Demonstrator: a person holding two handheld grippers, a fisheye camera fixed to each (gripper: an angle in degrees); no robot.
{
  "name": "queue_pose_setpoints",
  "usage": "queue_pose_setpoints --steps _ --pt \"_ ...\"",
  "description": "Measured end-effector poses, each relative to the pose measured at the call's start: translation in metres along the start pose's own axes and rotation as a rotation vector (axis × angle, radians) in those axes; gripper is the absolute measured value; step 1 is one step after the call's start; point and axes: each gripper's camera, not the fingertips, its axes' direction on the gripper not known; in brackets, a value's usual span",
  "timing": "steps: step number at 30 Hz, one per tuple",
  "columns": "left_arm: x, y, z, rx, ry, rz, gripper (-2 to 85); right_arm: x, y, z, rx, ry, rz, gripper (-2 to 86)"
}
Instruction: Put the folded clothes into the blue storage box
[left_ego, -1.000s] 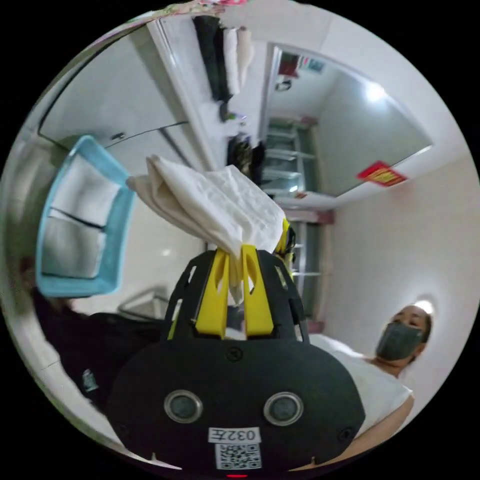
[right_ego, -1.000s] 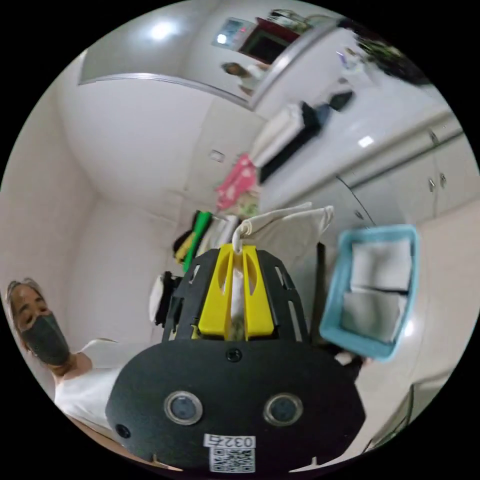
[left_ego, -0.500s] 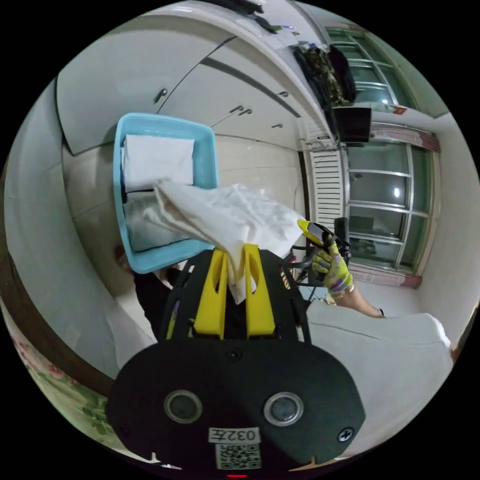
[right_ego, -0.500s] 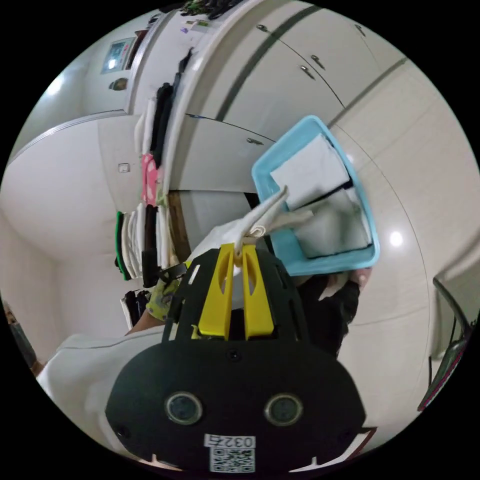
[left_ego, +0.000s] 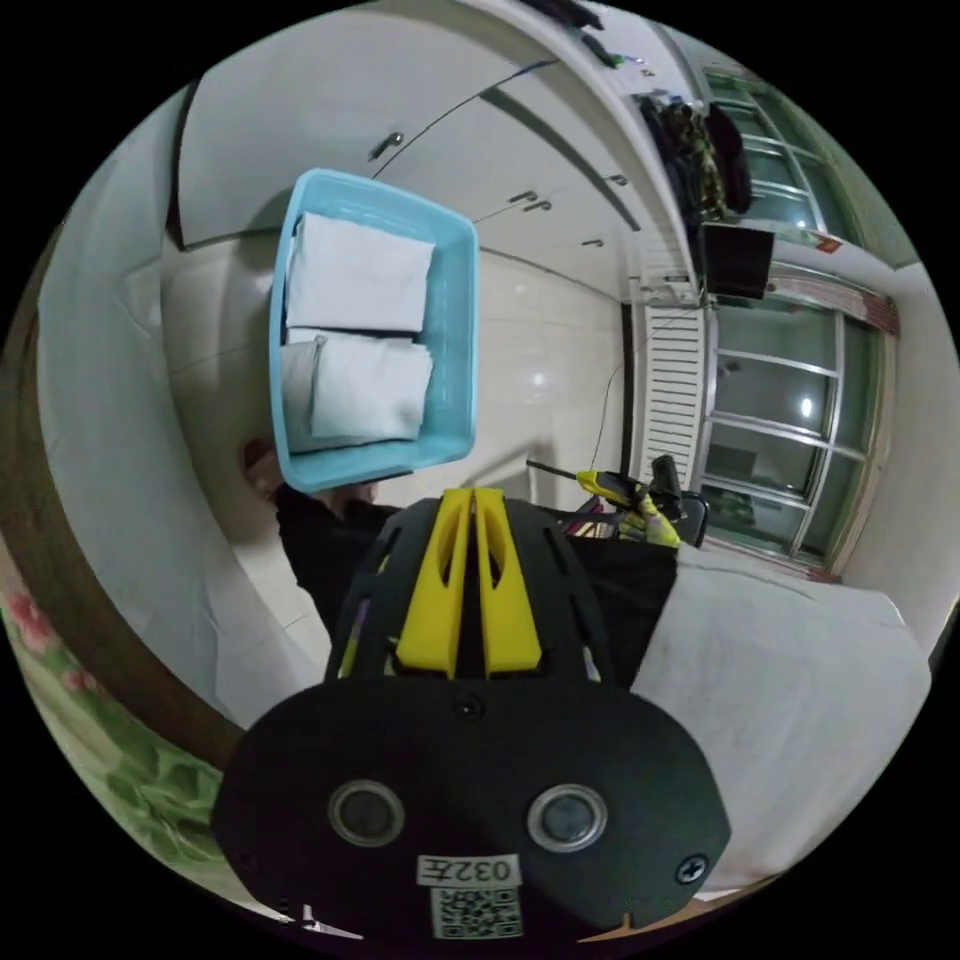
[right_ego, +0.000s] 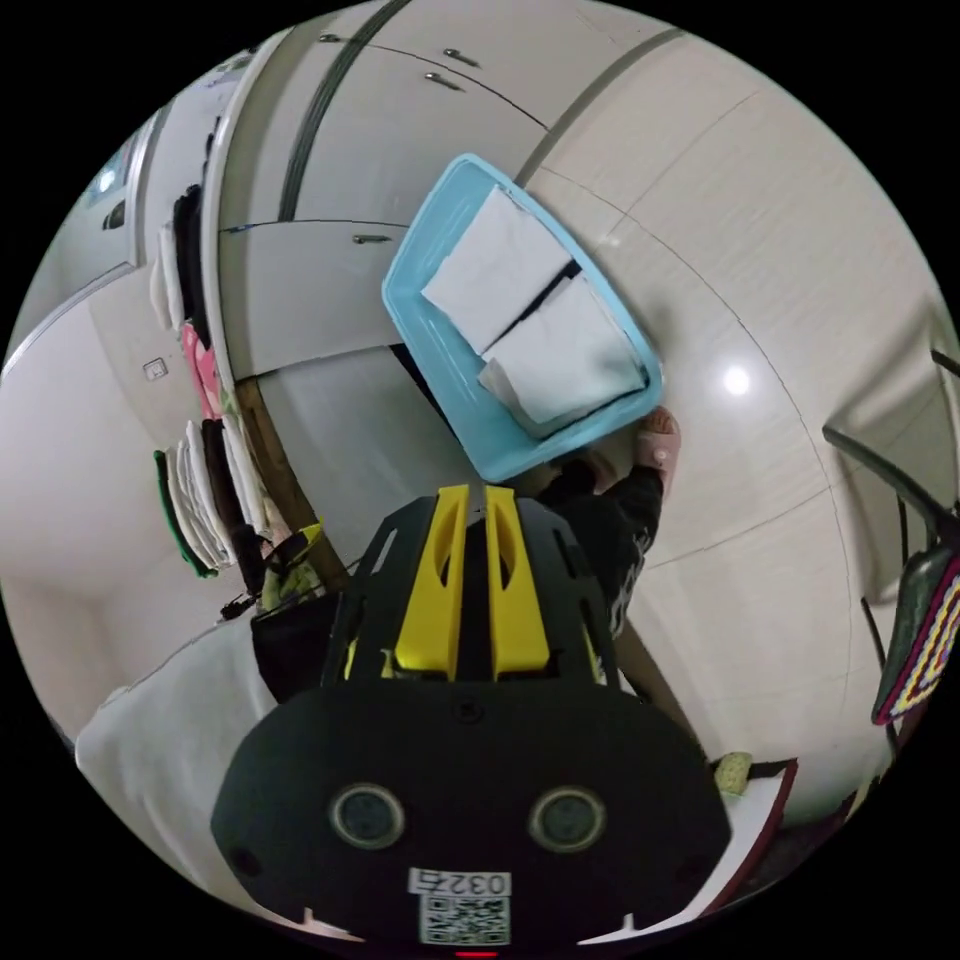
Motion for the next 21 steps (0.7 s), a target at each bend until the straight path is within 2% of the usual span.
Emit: queue_pose_setpoints --steps 6,11,14,17,21 --pt "0.020 0.041 -0.024 0.280 0.093 0.029 -0.9 -0.058 -0.020 -0.011 0.004 -0.141 -0.237 1.8" --pt "0.033 0.117 -0.077 0.627 0.091 0.048 -0.8 -0.132 -0.024 -0.001 -0.100 -0.277 -0.487 1.3" --pt "0.021 0.175 -0.105 0.835 0.086 -0.013 1.3 -0.176 -0.017 0.014 -0.181 -0.356 -0.592 2.0" --pt "0.004 0.226 -0.128 1.000 0.132 -0.047 4.2 -0.224 -0.001 0.029 -0.243 -0.465 -0.681 3.2" --pt "-0.016 0.269 -0.150 1.127 0.112 -0.077 6.5 -0.296 0.024 0.053 -0.323 -0.532 -0.809 5.1"
